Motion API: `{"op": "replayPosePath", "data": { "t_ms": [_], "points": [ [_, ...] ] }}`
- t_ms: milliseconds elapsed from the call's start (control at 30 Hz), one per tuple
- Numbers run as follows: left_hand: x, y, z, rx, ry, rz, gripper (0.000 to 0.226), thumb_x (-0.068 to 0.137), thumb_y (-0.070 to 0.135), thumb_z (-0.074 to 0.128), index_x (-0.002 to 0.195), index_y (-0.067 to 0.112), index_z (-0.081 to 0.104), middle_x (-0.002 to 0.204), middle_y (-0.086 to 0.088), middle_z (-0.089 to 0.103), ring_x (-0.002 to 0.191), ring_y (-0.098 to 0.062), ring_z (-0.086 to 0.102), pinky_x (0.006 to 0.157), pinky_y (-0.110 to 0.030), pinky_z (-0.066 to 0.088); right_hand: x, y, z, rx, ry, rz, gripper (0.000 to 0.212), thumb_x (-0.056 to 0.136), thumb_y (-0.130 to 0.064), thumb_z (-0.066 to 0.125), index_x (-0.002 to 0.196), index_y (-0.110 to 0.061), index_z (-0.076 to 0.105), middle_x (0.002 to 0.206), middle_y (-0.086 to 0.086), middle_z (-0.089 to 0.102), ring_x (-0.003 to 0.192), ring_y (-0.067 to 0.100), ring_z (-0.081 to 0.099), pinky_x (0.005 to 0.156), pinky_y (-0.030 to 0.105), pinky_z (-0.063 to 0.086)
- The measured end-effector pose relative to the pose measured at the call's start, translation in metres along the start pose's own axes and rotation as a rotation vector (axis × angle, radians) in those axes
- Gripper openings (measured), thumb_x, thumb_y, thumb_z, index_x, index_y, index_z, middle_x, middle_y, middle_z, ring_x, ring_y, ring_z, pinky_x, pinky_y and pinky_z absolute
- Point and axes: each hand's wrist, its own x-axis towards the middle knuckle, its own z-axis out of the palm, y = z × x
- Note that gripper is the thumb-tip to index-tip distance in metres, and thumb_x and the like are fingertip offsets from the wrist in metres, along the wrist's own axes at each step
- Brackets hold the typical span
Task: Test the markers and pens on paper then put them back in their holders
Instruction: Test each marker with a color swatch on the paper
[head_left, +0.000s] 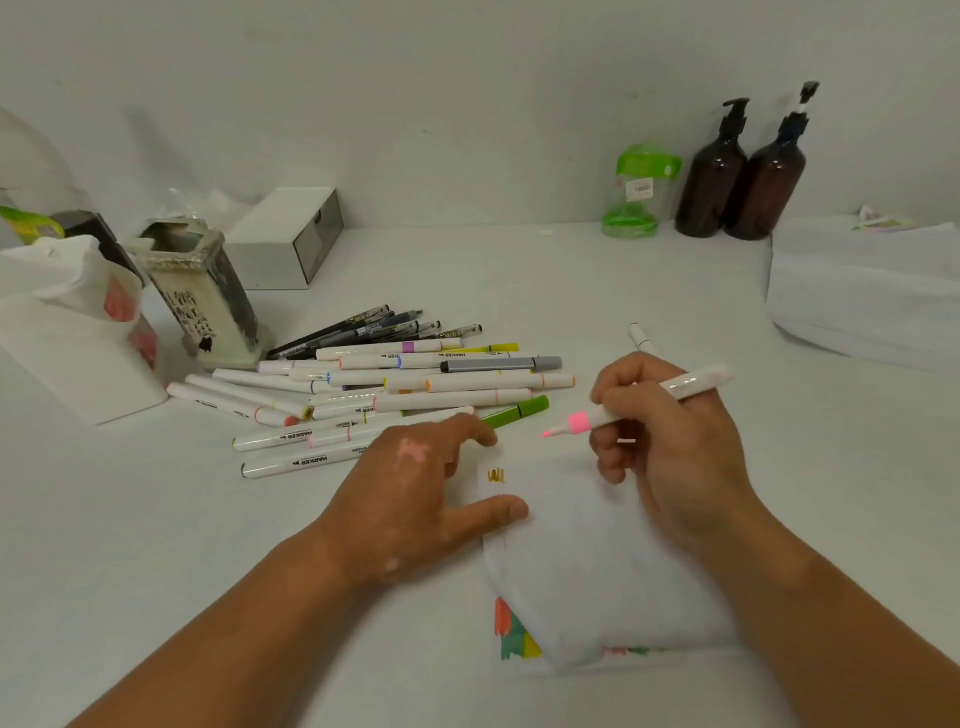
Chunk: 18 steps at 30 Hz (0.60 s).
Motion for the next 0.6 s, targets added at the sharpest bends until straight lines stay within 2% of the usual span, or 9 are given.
{"op": "replayPosePath", "data": {
  "t_ms": [133, 200, 300, 467, 600],
  "points": [
    [0.0, -0.004, 0.004, 0.111, -0.061, -0.005, 0.066, 0.068, 0.08, 0.063, 0.119, 0.038, 0.062, 0.074, 0.022, 0.048, 0.069, 0.006, 0.047, 0.062, -0.013, 0.034, -0.002, 0.007, 0.007, -0.075, -0.088, 0.119, 0.013, 0.07, -0.017, 0.062, 0.072, -0.015, 0.075, 0.057, 0.008, 0.064, 0.049, 0.019, 0.058, 0.043, 0.028, 0.048],
    [0.0, -0.004, 0.005, 0.125, -0.076, -0.013, 0.066, 0.069, 0.08, 0.063, 0.121, 0.039, 0.061, 0.088, 0.02, 0.058, 0.074, 0.001, 0.046, 0.068, -0.02, 0.039, -0.006, 0.012, 0.014, -0.238, -0.125, 0.112, 0.008, 0.077, -0.013, 0.069, 0.073, -0.018, 0.074, 0.058, 0.004, 0.066, 0.049, 0.015, 0.061, 0.045, 0.025, 0.049],
    [0.0, -0.003, 0.004, 0.126, -0.102, -0.025, 0.064, 0.07, 0.078, 0.063, 0.122, 0.04, 0.06, 0.105, 0.019, 0.064, 0.079, -0.001, 0.047, 0.074, -0.021, 0.041, -0.008, 0.018, 0.019, -0.446, -0.138, 0.113, 0.015, 0.083, -0.013, 0.07, 0.073, -0.025, 0.071, 0.057, 0.001, 0.068, 0.046, 0.009, 0.06, 0.046, 0.019, 0.047],
    [-0.001, -0.004, 0.004, 0.119, -0.102, -0.031, 0.062, 0.072, 0.076, 0.065, 0.123, 0.041, 0.061, 0.107, 0.018, 0.065, 0.079, 0.0, 0.045, 0.075, -0.021, 0.04, -0.007, 0.02, 0.022, -0.578, -0.147, 0.081, 0.014, 0.084, -0.02, 0.071, 0.075, -0.031, 0.07, 0.058, -0.001, 0.069, 0.045, 0.008, 0.061, 0.046, 0.016, 0.048],
    [-0.001, -0.005, 0.006, 0.124, -0.093, -0.029, 0.062, 0.072, 0.076, 0.065, 0.123, 0.041, 0.062, 0.109, 0.016, 0.066, 0.082, 0.0, 0.04, 0.078, -0.021, 0.037, -0.007, 0.021, 0.022, -0.594, -0.127, 0.075, 0.013, 0.085, -0.018, 0.071, 0.074, -0.026, 0.071, 0.056, 0.0, 0.068, 0.045, 0.009, 0.061, 0.046, 0.017, 0.047]
  ]
}}
